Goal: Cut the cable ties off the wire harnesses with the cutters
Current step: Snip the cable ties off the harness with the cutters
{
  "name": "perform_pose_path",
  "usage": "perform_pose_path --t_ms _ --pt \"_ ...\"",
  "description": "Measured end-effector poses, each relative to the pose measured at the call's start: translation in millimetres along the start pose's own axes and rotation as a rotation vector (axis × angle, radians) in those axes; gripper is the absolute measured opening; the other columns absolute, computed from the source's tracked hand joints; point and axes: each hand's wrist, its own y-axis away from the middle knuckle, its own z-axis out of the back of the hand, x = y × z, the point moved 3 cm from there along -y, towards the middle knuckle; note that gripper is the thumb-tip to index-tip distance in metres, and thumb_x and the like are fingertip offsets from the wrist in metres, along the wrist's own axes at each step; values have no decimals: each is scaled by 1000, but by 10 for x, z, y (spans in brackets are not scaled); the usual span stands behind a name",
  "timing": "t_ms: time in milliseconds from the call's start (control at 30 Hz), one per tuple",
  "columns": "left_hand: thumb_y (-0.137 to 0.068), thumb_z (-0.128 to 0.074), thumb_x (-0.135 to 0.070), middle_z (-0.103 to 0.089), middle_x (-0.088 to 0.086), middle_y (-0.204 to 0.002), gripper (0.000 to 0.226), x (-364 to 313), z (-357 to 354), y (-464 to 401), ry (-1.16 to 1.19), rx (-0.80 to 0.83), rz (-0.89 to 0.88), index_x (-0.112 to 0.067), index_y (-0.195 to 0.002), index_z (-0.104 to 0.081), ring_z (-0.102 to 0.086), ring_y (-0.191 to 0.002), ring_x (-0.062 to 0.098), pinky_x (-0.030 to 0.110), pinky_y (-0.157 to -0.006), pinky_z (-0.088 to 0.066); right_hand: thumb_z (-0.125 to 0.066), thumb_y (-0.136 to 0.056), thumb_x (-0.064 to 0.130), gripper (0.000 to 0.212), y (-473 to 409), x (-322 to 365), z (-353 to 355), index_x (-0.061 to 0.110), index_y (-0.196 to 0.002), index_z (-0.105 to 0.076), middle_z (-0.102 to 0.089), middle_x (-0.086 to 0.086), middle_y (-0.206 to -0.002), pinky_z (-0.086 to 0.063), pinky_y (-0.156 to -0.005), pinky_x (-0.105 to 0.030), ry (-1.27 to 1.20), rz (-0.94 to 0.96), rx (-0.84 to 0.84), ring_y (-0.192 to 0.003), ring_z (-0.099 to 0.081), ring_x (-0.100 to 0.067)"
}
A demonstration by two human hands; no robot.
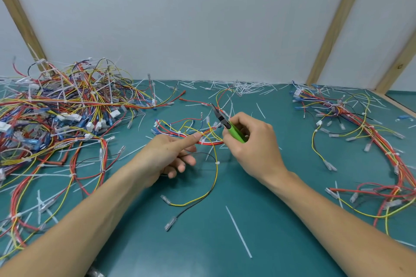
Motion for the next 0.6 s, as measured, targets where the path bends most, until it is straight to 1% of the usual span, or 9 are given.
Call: perform_pose_path --t_ms 67,133,200,233,300,400,500,567,600 --pt "-78 -73 -55 -74 2 -71 47 -12 1 4 60 21 1 -10 -88 -69 -51 -38 9 15 -34 -33 -65 -80 34 15 1 9 -3 20 -75 -60 -50 6 -58 -44 -57 -39 -13 7 9 -57 -45 -19" --pt "-69 -75 -56 -79 3 -88 43 -29 2 19 109 56 -5 -15 -83 -75 -56 -43 7 16 -35 -34 -65 -80 33 14 10 26 -17 20 -75 -60 -50 8 -57 -43 -57 -36 -24 22 24 -56 -45 -17" --pt "-60 -78 -56 -79 1 -94 35 -40 6 36 130 83 -8 -24 -74 -79 -62 -49 5 17 -36 -36 -65 -80 32 13 21 43 -28 20 -75 -60 -50 9 -57 -42 -57 -34 -18 41 26 -56 -45 -15" --pt "-57 -79 -56 -79 -1 -95 32 -44 7 44 138 93 -3 -28 -73 -80 -64 -52 4 16 -37 -37 -66 -79 32 13 24 47 -32 21 -76 -61 -50 10 -57 -43 -57 -35 -13 45 24 -56 -46 -16" --pt "-54 -80 -55 -79 -5 -97 38 -48 6 52 149 108 4 -27 -78 -79 -69 -60 3 16 -39 -39 -66 -80 31 12 20 44 -35 21 -77 -62 -52 10 -57 -45 -57 -36 -8 44 20 -57 -47 -16" --pt "-56 -80 -54 -78 -6 -99 44 -43 -7 55 159 112 -14 -25 -88 -72 -72 -70 2 15 -41 -42 -66 -80 33 12 14 21 -30 22 -77 -61 -52 10 -58 -47 -58 -38 3 30 2 -58 -48 -16" --pt "-66 -78 -50 -78 -5 -99 34 -34 -20 53 202 89 -58 -25 -88 -69 -71 -70 0 14 -43 -44 -68 -81 36 12 8 17 -23 26 -83 -61 -60 11 -63 -51 -62 -41 -22 -29 -47 -61 -56 -15" --pt "-70 -77 -45 -78 -6 -97 27 -35 -27 52 245 71 -79 -25 -87 -70 -71 -69 1 15 -44 -45 -70 -82 37 14 -9 25 10 27 -87 -61 -66 11 -68 -52 -63 -39 -79 -71 -104 -64 -62 -14" --pt "-70 -77 -42 -78 -8 -95 26 -38 -28 52 274 63 -92 -24 -87 -71 -70 -68 2 15 -45 -45 -70 -83 36 14 -21 35 36 26 -87 -61 -66 10 -68 -51 -61 -37 -111 -71 -125 -63 -62 -13"
